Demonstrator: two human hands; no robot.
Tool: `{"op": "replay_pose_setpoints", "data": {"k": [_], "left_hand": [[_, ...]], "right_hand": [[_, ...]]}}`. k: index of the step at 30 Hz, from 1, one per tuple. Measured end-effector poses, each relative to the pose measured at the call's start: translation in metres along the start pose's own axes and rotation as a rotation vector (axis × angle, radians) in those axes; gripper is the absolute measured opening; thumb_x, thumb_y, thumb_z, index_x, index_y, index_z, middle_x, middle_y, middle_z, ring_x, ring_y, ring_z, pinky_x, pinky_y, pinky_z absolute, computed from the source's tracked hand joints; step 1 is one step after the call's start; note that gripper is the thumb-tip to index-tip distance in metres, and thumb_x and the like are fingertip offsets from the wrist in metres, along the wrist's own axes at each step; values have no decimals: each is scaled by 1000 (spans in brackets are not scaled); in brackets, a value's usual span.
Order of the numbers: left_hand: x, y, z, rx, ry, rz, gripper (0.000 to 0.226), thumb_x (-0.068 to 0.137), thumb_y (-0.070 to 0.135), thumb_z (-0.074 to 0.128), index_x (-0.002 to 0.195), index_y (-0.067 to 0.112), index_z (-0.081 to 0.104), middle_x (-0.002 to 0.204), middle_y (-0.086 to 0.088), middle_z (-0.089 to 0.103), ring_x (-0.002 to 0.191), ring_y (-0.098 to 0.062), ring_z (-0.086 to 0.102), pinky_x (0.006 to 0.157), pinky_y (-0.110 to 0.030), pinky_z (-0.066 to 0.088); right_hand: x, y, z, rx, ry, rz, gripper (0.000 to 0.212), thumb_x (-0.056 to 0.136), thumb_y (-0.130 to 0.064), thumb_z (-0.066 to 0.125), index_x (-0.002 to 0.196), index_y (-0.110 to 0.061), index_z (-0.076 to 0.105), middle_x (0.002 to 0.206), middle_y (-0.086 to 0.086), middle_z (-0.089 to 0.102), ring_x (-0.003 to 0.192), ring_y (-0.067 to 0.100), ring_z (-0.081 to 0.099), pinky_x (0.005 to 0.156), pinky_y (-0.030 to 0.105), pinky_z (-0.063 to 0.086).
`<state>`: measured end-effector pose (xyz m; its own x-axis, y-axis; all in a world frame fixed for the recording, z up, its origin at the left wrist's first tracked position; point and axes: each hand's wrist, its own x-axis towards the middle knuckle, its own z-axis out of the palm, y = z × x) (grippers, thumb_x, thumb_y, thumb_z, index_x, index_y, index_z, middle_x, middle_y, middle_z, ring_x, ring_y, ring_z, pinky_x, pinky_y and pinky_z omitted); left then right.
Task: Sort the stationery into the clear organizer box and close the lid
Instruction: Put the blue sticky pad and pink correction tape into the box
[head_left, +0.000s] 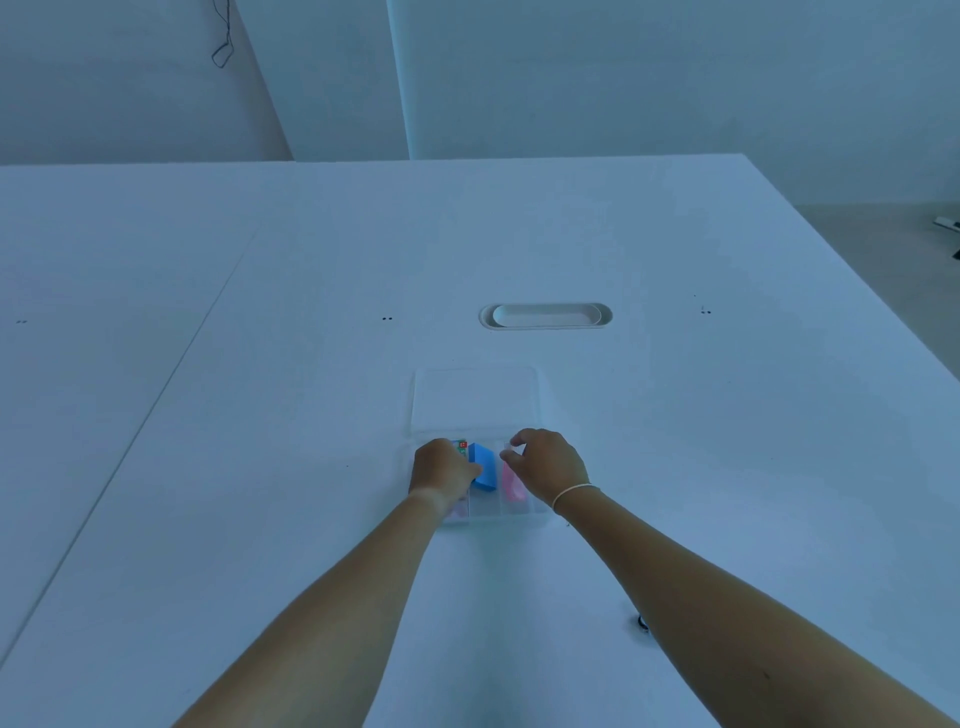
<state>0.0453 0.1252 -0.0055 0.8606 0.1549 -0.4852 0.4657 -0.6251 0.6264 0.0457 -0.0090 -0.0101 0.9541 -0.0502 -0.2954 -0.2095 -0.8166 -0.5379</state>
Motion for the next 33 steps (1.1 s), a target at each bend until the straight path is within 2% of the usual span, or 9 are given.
{"op": "replay_pose_setpoints", "data": {"k": [2,6,10,14,16,22,28,30,33], "left_hand": [[0,-1,0,-1,-10,11,14,78,12,65,71,4,56,78,-17,64,65,-28,61,59,-29,54],[-1,-3,-2,7,0,38,12,79,13,65,74,5,57,76,-17,64,65,-28,60,74,-37,58],[-7,-1,-5,29,30,90,15,80,12,62,69,6,54,72,-11,58,67,-26,55,67,-32,49],[-14,-2,-11,32,59,133,33,80,7,55,54,13,37,58,-2,42,62,-22,42,57,-27,37],[-16,-5,-15,49,53,154,26,80,7,53,58,11,41,63,-3,44,64,-21,41,53,-26,34],[-24,-15,-20,109,29,218,3,85,13,57,83,11,56,89,-5,57,82,-22,54,64,-25,43],[-31,-21,-16,197,36,264,7,85,14,56,90,10,60,94,-7,58,88,-26,56,82,-34,50],[-32,-21,-14,211,37,278,17,85,14,56,97,5,64,102,-11,63,90,-26,56,79,-31,47],[-35,-21,-12,226,39,310,18,86,12,55,97,3,64,109,-15,66,94,-27,58,77,-27,41]], "right_hand": [[-1,0,1,-8,7,-1,36,91,-32,52,122,-14,57,124,8,62,112,25,59,94,35,47],[-4,1,-1,-9,20,-18,35,91,-30,51,122,-15,56,124,8,61,111,25,59,94,35,47],[-10,6,-7,-9,28,-30,33,91,-30,51,120,-15,57,120,7,63,107,24,60,90,34,48],[-19,14,-14,-13,34,-30,32,90,-28,51,119,-15,58,117,7,65,105,23,61,88,32,47],[-24,19,-18,-16,26,-30,31,90,-28,51,117,-15,59,117,8,64,106,23,60,90,32,47],[-48,42,-31,-22,-5,-30,27,89,-26,53,113,-16,62,113,7,64,107,21,57,93,32,44],[-77,72,-38,-53,-39,-21,26,87,-26,57,110,-16,63,108,5,65,89,12,49,87,27,42],[-87,82,-39,-73,-57,-17,28,87,-29,58,111,-17,63,103,2,62,88,11,48,81,22,39],[-103,94,-40,-108,-72,-3,35,82,-41,63,111,-22,61,98,-6,54,88,10,48,81,21,36]]}}
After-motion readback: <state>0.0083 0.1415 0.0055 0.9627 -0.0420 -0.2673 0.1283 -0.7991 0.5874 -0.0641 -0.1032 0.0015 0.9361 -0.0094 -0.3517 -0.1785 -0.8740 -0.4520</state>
